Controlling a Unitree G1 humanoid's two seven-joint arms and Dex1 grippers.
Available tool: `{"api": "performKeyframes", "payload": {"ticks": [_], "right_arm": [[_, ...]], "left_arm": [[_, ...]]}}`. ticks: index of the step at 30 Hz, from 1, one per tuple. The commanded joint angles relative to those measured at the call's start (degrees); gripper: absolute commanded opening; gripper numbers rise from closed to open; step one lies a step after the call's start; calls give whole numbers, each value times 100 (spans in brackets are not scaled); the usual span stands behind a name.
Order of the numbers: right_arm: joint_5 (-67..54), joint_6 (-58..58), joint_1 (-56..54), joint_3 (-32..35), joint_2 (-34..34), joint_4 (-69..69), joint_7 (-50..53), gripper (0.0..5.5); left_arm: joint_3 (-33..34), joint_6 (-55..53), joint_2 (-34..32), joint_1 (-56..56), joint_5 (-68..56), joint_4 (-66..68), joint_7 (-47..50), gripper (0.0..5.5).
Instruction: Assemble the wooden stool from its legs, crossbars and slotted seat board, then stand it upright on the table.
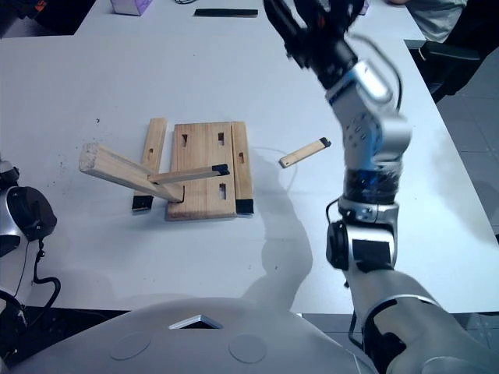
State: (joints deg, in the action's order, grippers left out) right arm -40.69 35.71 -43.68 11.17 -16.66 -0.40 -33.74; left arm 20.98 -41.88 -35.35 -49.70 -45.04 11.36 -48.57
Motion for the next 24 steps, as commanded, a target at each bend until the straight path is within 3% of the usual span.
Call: {"api": "performKeyframes", "payload": {"ticks": [1,4,10,24], "right_arm": [[-1146,966,-496,233,-438,-73,-870,303],[-1724,1381,-716,392,-681,11,-1297,303],[-1831,1677,-970,405,-1036,662,-1718,386],[-2227,2201,-1364,478,-1223,849,-2289,390]], "left_arm": [[-252,-212,70,-11,-482,-594,-655,202],[-425,-339,24,221,-646,-894,-1016,202],[-590,-416,-138,589,-791,-996,-1697,202],[-867,-382,-155,1077,-710,-1051,-2348,202]]}}
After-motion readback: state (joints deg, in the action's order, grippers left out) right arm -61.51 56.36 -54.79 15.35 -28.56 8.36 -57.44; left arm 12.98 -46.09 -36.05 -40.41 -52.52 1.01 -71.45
